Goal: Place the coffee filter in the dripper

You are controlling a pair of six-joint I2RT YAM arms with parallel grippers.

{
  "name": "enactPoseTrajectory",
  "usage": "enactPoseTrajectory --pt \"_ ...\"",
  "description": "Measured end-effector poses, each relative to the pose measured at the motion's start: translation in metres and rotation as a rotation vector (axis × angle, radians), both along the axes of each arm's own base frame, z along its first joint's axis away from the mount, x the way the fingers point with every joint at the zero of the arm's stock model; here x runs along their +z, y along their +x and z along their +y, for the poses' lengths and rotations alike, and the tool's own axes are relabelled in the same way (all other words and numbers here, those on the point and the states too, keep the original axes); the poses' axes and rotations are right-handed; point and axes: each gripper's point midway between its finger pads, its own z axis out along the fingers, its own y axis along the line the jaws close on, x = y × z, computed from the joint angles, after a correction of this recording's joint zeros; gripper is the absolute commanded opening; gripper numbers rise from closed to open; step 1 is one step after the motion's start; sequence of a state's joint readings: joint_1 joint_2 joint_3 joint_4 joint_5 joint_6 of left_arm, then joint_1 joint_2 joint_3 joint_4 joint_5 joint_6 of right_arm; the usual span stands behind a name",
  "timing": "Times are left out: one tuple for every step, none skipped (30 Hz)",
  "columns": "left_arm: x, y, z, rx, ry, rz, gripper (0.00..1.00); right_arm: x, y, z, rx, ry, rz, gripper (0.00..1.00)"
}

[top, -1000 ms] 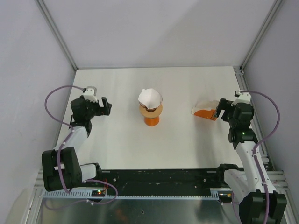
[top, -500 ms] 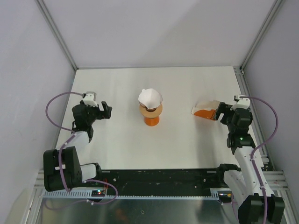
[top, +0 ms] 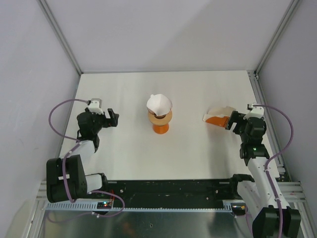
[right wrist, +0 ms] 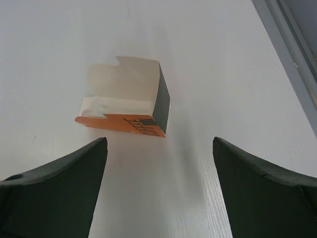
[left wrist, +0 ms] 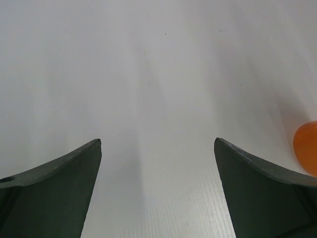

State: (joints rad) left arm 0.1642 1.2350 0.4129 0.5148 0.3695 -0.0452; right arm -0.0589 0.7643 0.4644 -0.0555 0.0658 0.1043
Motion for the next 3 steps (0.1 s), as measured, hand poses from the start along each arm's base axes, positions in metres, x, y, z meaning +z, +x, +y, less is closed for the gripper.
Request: enactPoseTrajectory --pt "-0.0007 -0.0001 0.0000 0.000 0.000 0.002 1.00 -0.0002 -0.0001 0.0000 0.000 0.000 -0.003 0.91" --pt "-0.0012 -0.0002 0.0000 0.000 0.000 0.003 1.00 -0.0004 -0.0001 0.0000 0.000 0.000 -0.007 0.92" --pt "-0.0021 -0.0008 -0.0001 0.000 -0.001 0.005 1.00 -0.0002 -0.0001 0.0000 0.000 0.000 -0.010 0.92"
